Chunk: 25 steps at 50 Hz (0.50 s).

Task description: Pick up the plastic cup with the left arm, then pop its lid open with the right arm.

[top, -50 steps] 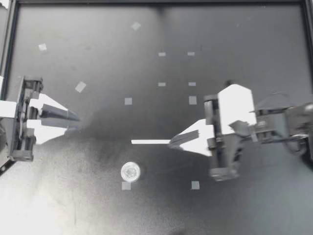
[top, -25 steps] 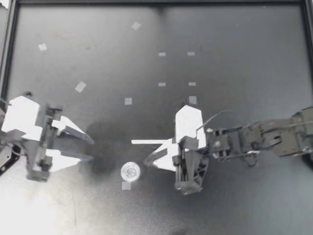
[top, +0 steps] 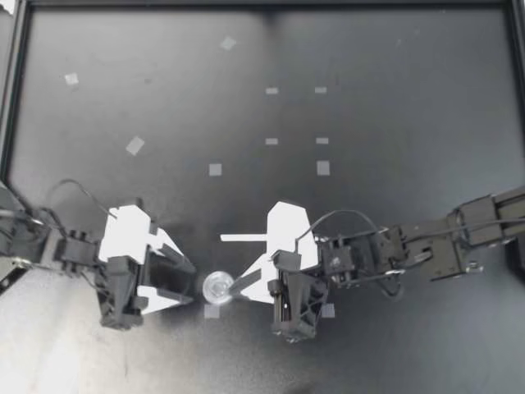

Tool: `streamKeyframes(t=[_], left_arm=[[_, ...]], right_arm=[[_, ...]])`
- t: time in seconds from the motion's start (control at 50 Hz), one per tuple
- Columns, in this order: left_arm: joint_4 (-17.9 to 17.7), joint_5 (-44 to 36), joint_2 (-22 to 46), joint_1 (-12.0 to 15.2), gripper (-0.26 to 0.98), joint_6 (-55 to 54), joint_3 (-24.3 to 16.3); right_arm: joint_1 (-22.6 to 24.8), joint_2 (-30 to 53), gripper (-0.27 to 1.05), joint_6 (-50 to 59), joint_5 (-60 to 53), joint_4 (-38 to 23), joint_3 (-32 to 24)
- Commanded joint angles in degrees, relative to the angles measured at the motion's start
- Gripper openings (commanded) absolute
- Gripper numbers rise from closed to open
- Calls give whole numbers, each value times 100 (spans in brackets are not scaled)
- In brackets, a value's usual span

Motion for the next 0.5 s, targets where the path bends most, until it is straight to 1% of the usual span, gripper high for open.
streamKeyframes(t=[0.0, 0.22, 0.48], left_arm=[[-18, -62, 44, -26, 66, -9, -105], [-18, -264, 185, -26, 67, 0, -79], [-9, -519, 483, -26, 67, 26, -176]], right_arm=[[18, 0, -6, 9, -44, 0, -185], [-105, 281, -6, 9, 88, 0, -378], [-193, 255, -6, 0, 246, -18, -404]])
